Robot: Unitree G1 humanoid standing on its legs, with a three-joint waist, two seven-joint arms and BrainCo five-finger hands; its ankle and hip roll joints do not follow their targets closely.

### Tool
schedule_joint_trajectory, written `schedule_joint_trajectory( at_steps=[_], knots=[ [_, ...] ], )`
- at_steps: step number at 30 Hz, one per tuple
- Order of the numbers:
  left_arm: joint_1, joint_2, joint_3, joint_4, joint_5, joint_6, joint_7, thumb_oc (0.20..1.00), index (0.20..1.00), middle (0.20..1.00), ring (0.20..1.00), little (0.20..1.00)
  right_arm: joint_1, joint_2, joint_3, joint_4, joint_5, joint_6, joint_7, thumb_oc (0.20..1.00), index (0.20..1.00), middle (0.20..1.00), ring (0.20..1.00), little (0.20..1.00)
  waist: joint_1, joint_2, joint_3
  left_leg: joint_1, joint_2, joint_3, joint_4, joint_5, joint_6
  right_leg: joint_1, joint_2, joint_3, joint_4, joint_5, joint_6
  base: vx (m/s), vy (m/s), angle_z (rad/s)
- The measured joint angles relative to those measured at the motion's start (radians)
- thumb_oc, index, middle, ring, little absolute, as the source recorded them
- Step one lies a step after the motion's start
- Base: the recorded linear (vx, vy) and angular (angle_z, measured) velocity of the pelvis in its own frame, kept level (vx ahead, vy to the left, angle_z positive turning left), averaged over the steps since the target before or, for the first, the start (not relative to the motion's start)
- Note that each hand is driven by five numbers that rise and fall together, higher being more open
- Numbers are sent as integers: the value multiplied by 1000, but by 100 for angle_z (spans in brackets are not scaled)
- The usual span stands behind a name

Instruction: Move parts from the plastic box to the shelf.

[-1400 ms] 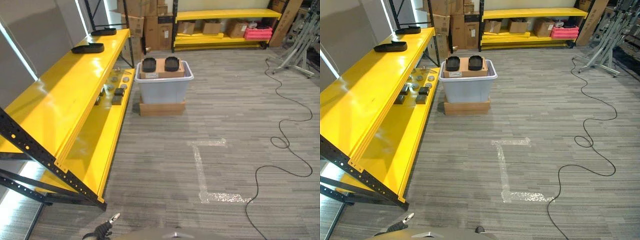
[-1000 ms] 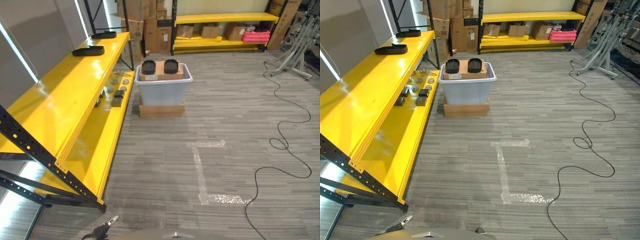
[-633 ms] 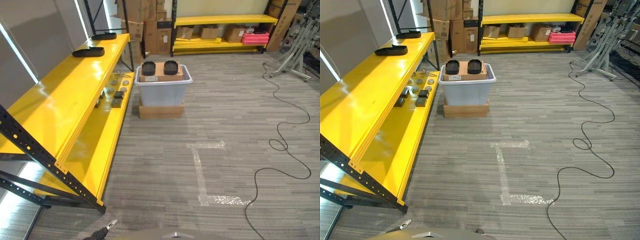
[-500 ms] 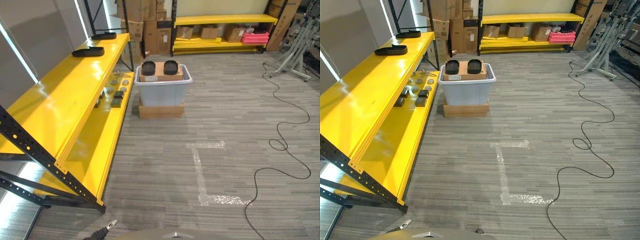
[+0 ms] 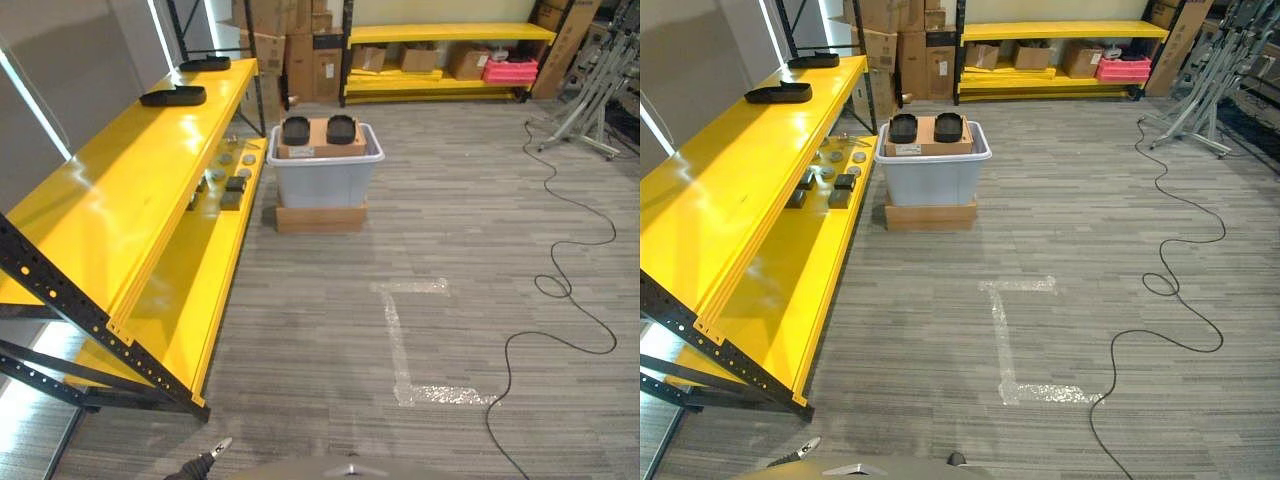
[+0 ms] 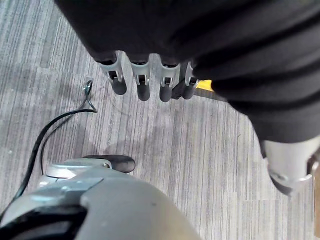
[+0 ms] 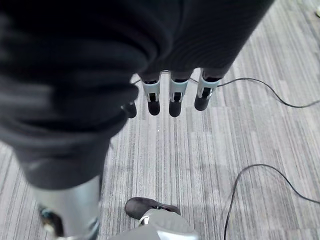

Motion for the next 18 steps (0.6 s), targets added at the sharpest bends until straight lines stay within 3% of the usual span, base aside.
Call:
schedule_joint_trajectory(
  at_steps=[4,5,7,8,9,11,13,15,16,17,18],
  knots=[
    [-3,3,1,0,1,0,-2,1000,1000,1000,1000,1000,-18,0,-34,26,34,20,21,1000,1000,1000,1000,1000,-1,-1,17,-1,-10,22,-1,3,25,-29,-8,23,55,-11,17,13,127,-16],
    [-14,5,0,0,1,2,-3,1000,1000,1000,1000,1000,-24,1,-34,28,36,20,22,1000,1000,1000,1000,1000,-5,-5,30,-7,-30,26,5,-3,37,-49,-19,26,97,-3,31,2,179,-22],
    [-58,4,-6,-2,2,2,-6,1000,1000,1000,1000,1000,-70,-13,-33,38,37,17,28,1000,1000,1000,1000,1000,0,0,79,-35,-58,20,58,-25,99,-156,-37,32,292,-13,58,16,155,-45],
    [-75,5,-3,2,2,3,-8,1000,1000,1000,1000,1000,-82,-24,-33,30,47,10,36,1000,1000,1000,1000,1000,-6,11,97,-43,-53,23,80,-28,92,-201,-46,33,370,3,87,34,170,-34],
    [-89,9,-5,0,2,2,-16,1000,1000,1000,1000,1000,-80,-31,-33,28,70,3,45,1000,1000,1000,1000,1000,-25,30,110,-50,-56,11,103,-37,105,-241,-60,19,448,70,103,69,171,-14],
    [-109,12,-8,-2,1,-3,-20,1000,1000,1000,1000,1000,-73,-37,-35,32,76,4,62,1000,1000,1000,1000,1000,-26,40,123,-78,-74,2,142,-45,122,-319,-82,25,557,137,123,111,73,-6],
    [-100,13,-3,-4,0,1,-22,1000,1000,1000,1000,1000,-66,-38,-63,28,77,1,83,1000,1000,1000,1000,1000,-36,50,132,-78,-70,7,136,-46,141,-387,-95,11,660,82,134,190,-105,-11],
    [-73,29,2,3,0,4,-23,1000,1000,1000,1000,1000,-56,-31,-62,23,80,-10,104,1000,1000,1000,1000,1000,-44,40,134,-78,-77,8,123,-47,139,-374,-96,-10,572,38,162,379,-235,-9],
    [-68,32,9,13,1,4,-22,1000,1000,1000,1000,1000,-52,-30,-63,23,94,-21,107,1000,1000,1000,1000,1000,-50,26,139,-76,-81,3,108,-47,96,-351,-86,-16,467,29,169,473,-252,-6],
    [-71,36,28,37,1,4,-21,1000,1000,1000,1000,1000,-48,-19,-64,26,101,-26,108,1000,1000,1000,1000,1000,-55,0,125,-65,-114,15,104,-70,55,-319,-104,-4,291,24,176,356,-170,15],
    [-81,38,36,54,1,7,-20,1000,1000,1000,1000,1000,-49,-15,-63,25,107,-28,112,1000,1000,1000,1000,1000,-84,-60,136,-112,-150,45,321,-120,80,-288,-151,13,144,6,226,339,-151,6]
  ],
)
